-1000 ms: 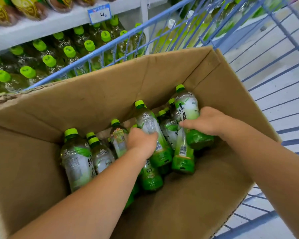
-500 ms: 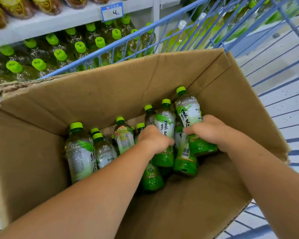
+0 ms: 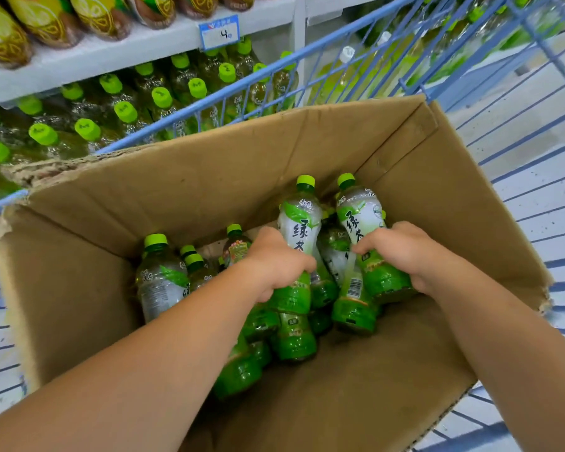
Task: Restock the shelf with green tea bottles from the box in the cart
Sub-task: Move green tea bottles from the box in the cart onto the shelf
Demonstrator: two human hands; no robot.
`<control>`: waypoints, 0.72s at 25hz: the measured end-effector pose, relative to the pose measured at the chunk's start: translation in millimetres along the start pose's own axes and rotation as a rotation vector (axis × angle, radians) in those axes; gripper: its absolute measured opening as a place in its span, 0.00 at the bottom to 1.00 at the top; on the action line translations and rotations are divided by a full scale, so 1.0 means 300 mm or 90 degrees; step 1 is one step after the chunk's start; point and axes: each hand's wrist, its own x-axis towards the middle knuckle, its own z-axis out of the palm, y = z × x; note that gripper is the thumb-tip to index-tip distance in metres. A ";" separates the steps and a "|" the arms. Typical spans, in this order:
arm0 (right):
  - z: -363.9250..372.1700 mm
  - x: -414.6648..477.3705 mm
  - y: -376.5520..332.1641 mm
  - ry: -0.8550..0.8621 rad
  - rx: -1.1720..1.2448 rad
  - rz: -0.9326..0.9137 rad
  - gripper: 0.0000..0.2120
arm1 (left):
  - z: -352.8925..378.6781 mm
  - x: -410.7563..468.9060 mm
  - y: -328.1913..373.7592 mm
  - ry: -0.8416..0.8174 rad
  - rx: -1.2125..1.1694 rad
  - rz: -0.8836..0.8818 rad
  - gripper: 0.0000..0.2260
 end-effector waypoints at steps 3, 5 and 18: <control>0.013 -0.058 0.005 0.003 0.045 -0.018 0.38 | -0.030 -0.065 0.011 -0.005 0.000 0.019 0.19; 0.016 -0.136 0.002 0.013 0.081 -0.054 0.31 | -0.062 -0.117 0.019 -0.004 -0.010 0.041 0.19; 0.225 -0.752 -0.153 -0.049 0.296 -0.266 0.18 | -0.527 -0.668 -0.096 0.105 -0.071 0.259 0.15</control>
